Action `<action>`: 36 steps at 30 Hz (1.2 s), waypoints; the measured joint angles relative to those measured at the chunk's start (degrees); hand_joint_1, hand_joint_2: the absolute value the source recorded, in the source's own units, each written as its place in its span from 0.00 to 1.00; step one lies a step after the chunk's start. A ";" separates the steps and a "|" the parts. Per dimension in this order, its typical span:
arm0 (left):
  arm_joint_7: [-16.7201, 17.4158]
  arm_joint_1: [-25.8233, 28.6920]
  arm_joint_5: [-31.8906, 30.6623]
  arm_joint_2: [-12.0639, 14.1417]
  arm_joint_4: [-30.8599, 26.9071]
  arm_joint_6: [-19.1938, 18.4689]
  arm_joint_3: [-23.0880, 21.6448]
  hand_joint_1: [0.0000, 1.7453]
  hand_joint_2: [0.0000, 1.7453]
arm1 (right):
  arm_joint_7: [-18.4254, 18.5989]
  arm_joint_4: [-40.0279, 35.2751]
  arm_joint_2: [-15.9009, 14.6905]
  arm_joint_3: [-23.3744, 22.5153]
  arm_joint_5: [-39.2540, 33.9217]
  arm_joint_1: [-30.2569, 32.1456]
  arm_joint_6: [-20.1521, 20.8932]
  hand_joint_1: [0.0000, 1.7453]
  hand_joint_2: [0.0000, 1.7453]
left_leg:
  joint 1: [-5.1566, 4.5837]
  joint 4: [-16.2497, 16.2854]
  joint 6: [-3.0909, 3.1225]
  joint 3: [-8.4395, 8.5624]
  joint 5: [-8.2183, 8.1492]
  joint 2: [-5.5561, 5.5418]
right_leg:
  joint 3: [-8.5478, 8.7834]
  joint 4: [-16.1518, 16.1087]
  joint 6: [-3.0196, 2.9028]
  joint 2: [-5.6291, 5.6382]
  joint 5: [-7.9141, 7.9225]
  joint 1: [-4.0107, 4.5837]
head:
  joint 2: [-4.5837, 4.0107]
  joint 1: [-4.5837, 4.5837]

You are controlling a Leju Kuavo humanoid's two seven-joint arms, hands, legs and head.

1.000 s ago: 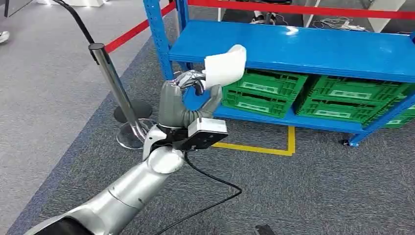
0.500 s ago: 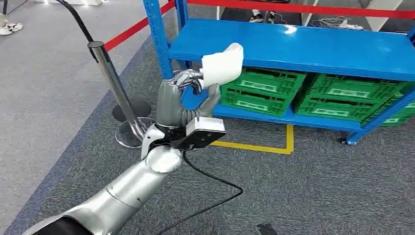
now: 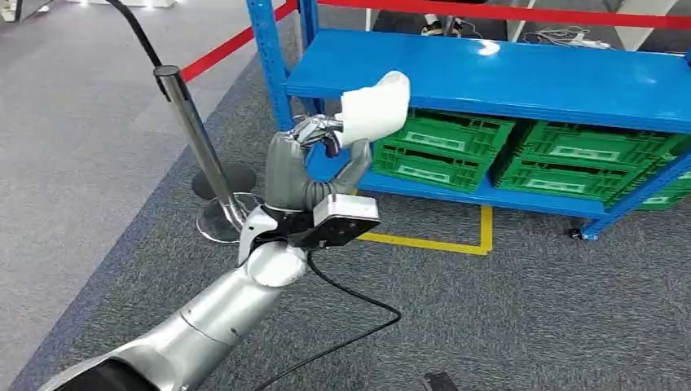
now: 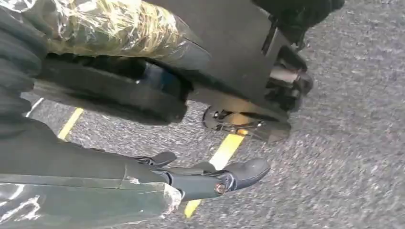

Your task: Take the parts from the cabinet and place them on the table.

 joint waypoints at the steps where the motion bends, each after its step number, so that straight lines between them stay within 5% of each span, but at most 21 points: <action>1: 0.00 -0.01 0.00 -0.04 0.00 0.00 0.00 1.00 1.00 | 0.00 0.02 0.00 -0.02 0.00 0.11 0.00 0.00 1.00 | 0.02 0.01 -0.13 0.03 0.01 0.01 | -0.04 0.00 -0.32 0.05 0.08 0.02 | 0.00 -0.07; 3: 0.00 -0.14 0.00 -0.04 0.00 0.02 0.00 1.00 1.00 | -0.02 0.00 0.02 -0.04 0.00 0.05 -0.02 0.00 1.00 | 0.06 1.65 -0.94 -0.57 -1.80 -0.01 | 0.13 -0.38 -1.15 -0.07 0.42 -0.42 | 0.00 -0.34; 6: 0.00 -0.01 0.00 0.11 0.00 0.00 -0.02 1.00 1.00 | -0.02 0.00 0.02 -0.04 0.00 -0.01 -0.02 0.00 1.00 | 0.41 14.27 -1.60 -6.04 -8.19 0.00 | 0.05 -0.37 -1.59 -0.17 0.39 -0.37 | 0.00 -0.52; 8: 0.00 0.16 0.00 0.37 0.09 0.00 -0.02 1.00 1.00 | 0.00 0.00 0.02 -0.04 0.00 0.12 -0.02 0.00 1.00 | 0.44 17.90 -1.59 -7.65 -8.40 0.00 | 0.08 -0.34 -1.59 -0.16 0.39 -0.34 | 0.00 -0.50; 12: 0.00 0.05 0.00 0.22 0.09 0.00 -0.02 1.00 1.00 | -0.02 0.02 0.07 -0.04 0.00 0.06 0.00 0.00 1.00 | 0.20 2.20 -0.09 -0.17 0.23 -0.01 | 0.28 -0.31 -1.50 0.01 0.33 -0.17 | 0.00 -0.48; 14: 0.00 -0.07 0.00 0.22 0.09 0.00 -0.02 1.00 1.00 | -0.02 0.02 0.11 -0.04 0.00 -0.05 0.00 0.00 1.00 | 0.02 0.28 0.14 0.48 -0.80 0.02 | -0.42 -0.01 -0.99 -0.03 0.43 0.16 | 0.00 -0.55; 18: -1.38 -0.50 2.89 0.15 -0.09 -2.04 0.00 1.00 1.00 | -0.31 0.00 0.11 -0.07 -0.63 0.01 0.70 0.00 1.00 | 0.51 -0.56 0.86 0.55 -0.14 0.41 | -1.38 0.57 0.18 -0.05 -0.35 0.03 | 0.00 -0.48; 21: -0.61 -1.65 3.28 0.41 -0.81 -3.08 0.02 1.00 1.00 | -0.55 0.02 0.11 -0.07 -0.81 0.07 1.29 0.00 1.00 | 0.42 -0.55 1.31 0.44 -0.22 1.16 | -7.24 13.35 0.97 -0.06 -6.52 -0.26 | 0.00 0.02; 23: -0.33 -1.66 3.26 0.70 -0.94 -3.28 0.02 1.00 1.00 | -0.63 0.02 0.11 -0.09 -0.81 0.19 1.29 0.00 1.00 | 0.37 -0.54 1.31 0.47 -0.23 1.82 | -9.66 17.98 1.28 -0.10 -7.27 -0.27 | 0.00 0.11; 25: -0.11 -1.68 3.21 0.77 -1.16 -3.34 0.02 1.00 1.00 | -0.83 0.00 0.09 -0.13 -0.81 0.20 1.29 0.00 1.00 | 0.38 -0.52 1.25 0.55 -0.34 2.48 | -6.82 11.88 1.32 -0.46 -3.07 -0.28 | 0.00 0.15; 27: -0.11 -1.85 3.06 0.77 -1.29 -3.34 0.02 1.00 1.00 | -1.01 0.00 0.04 -0.15 -0.79 0.05 1.25 0.00 1.00 | 0.33 -0.47 0.83 0.89 -0.63 3.09 | -1.37 1.34 1.27 -2.91 1.21 -0.25 | 0.00 0.18; 28: -0.11 -1.99 3.06 0.83 -1.35 -3.30 0.06 1.00 1.00 | -1.05 0.00 0.07 -0.15 -0.79 -0.21 1.25 0.00 1.00 | -0.26 -0.32 0.49 0.68 -0.76 3.16 | -0.09 -0.05 1.14 -4.49 0.30 0.46 | 0.00 0.26; 29: -0.07 -2.09 3.06 0.94 -1.44 -3.23 0.09 1.00 1.00 | -1.12 0.00 0.07 -0.17 -0.79 -0.29 1.25 0.00 1.00 | -0.41 -0.05 0.32 0.60 -0.67 3.39 | -0.34 -0.16 0.26 -3.75 0.51 0.24 | 0.00 0.07; 32: -0.09 -2.09 3.02 1.03 -1.59 -3.21 0.04 1.00 1.00 | -1.14 0.00 0.07 -0.20 -0.79 0.02 1.25 0.00 1.00 | -0.31 0.01 -0.24 0.83 -0.93 4.67 | -0.63 -0.12 -0.70 -2.60 0.57 0.28 | 0.00 0.15; 34: -0.07 -2.21 2.99 1.09 -1.81 -3.17 0.07 1.00 1.00 | -1.16 0.00 0.07 -0.24 -0.79 -0.02 1.22 0.00 1.00 | 0.00 2.90 -1.03 -0.27 -3.64 2.23 | -0.52 -0.33 -1.51 -2.04 0.79 -0.07 | 0.00 -0.15; 36: -0.07 -2.09 3.02 1.33 -1.79 -3.17 0.07 1.00 1.00 | -1.20 -0.02 0.07 -0.24 -0.79 -0.17 1.22 0.00 1.00 | 0.31 12.50 -1.44 -4.40 -8.36 0.96 | -0.54 -0.32 -1.80 -1.30 0.77 -0.05 | 0.00 -0.20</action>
